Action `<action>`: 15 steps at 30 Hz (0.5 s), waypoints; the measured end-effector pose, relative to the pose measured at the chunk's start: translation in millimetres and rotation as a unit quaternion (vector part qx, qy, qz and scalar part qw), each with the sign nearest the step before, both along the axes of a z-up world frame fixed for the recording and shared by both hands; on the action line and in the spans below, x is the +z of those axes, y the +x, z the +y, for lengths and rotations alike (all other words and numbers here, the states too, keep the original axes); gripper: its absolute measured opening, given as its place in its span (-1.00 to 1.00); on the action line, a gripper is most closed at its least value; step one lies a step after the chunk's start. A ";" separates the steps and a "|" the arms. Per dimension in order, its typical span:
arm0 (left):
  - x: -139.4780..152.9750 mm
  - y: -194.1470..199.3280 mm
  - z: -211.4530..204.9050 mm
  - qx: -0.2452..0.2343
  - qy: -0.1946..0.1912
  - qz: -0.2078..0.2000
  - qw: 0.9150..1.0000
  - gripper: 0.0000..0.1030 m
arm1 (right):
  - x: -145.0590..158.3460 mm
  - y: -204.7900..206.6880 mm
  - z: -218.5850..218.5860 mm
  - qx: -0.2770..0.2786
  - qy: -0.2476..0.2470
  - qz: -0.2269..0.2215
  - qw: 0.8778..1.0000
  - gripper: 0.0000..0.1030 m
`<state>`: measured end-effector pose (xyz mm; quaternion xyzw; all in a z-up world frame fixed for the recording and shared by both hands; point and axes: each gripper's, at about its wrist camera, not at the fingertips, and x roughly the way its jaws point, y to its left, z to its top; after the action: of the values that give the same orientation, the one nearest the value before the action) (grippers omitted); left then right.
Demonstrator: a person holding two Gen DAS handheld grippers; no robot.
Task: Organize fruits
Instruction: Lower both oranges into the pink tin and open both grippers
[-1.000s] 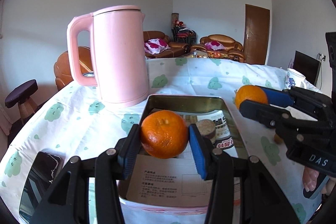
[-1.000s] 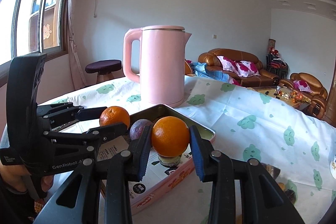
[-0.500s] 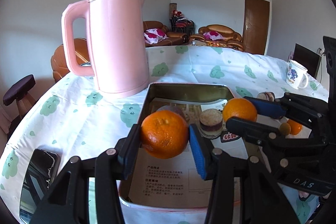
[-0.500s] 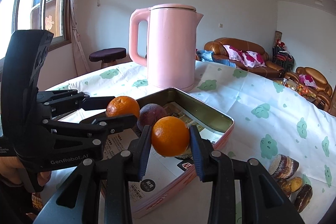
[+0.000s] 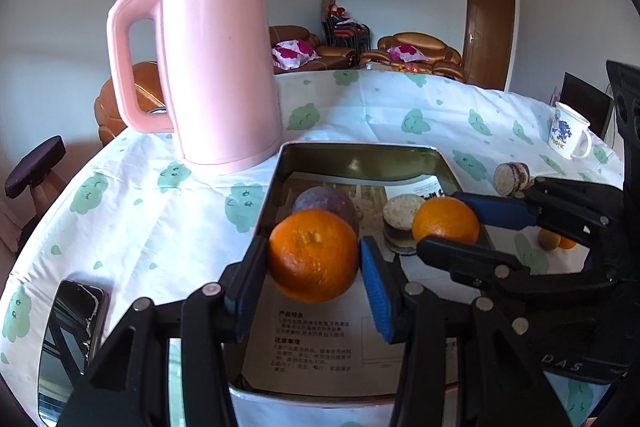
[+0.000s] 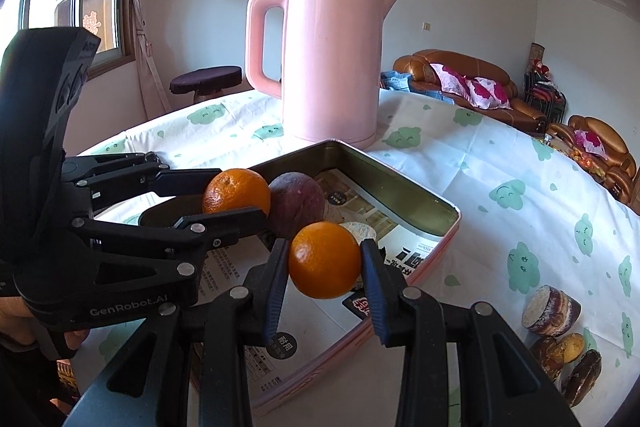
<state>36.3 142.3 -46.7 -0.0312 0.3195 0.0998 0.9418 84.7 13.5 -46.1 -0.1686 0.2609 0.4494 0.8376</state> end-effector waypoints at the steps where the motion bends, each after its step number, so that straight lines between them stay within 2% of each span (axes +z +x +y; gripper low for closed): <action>1: -0.3 0.5 -0.5 0.000 0.001 0.002 1.000 -0.06 | -0.5 0.8 0.9 -0.001 -0.002 0.001 1.000 -0.26; 9: -1.2 1.7 -1.2 0.007 0.009 0.005 1.000 -0.04 | -2.6 -3.1 5.2 0.001 -0.018 -0.008 1.000 -0.23; 13: 1.1 -1.8 -3.7 0.016 0.021 -0.006 1.000 -0.02 | -1.1 0.2 0.9 -0.016 -0.011 -0.009 1.000 0.02; 15: 2.9 -4.6 -3.0 0.021 0.023 -0.014 0.999 0.10 | 0.8 2.1 -3.1 -0.025 -0.001 -0.010 1.000 0.12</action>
<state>31.7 139.3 -43.8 -0.0175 0.3030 0.1268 0.9444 86.8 10.4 -45.3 -0.1675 0.2575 0.4259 0.8510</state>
